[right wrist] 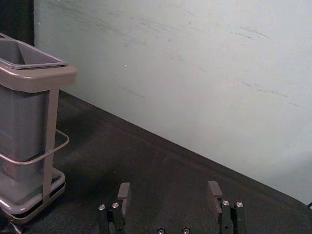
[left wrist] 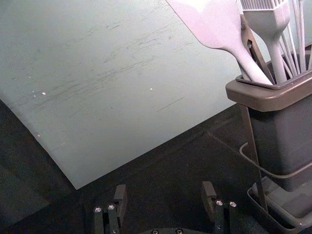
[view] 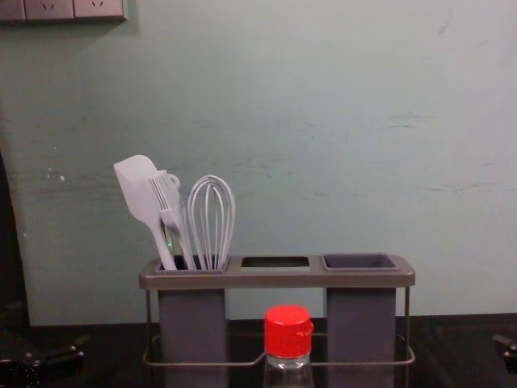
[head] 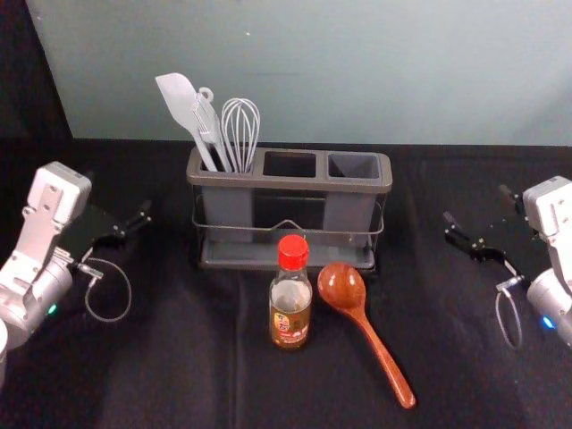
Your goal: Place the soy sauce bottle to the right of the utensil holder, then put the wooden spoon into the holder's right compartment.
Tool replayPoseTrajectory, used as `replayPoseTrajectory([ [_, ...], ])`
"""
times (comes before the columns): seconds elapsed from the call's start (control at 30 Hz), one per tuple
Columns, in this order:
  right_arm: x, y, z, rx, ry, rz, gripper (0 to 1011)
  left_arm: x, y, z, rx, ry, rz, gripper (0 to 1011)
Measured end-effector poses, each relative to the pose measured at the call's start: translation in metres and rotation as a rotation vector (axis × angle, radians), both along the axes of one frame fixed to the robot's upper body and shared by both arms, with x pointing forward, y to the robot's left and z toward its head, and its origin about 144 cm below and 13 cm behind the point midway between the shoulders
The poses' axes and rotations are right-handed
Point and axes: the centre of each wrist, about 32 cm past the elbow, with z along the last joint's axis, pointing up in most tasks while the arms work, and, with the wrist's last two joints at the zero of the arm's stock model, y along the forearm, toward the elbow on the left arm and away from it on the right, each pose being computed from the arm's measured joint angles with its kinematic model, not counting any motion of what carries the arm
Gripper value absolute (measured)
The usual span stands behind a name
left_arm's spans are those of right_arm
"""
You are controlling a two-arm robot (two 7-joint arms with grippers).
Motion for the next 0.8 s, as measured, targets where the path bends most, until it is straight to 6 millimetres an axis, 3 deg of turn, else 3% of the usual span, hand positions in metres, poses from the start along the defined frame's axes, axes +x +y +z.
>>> replayPoseTrajectory([
  [0.8,-0.0047,-0.0017,0.0039,0.011,-0.025,0.013,1003,0.0,0.0,0.0,0.0,0.0,0.0,1005],
])
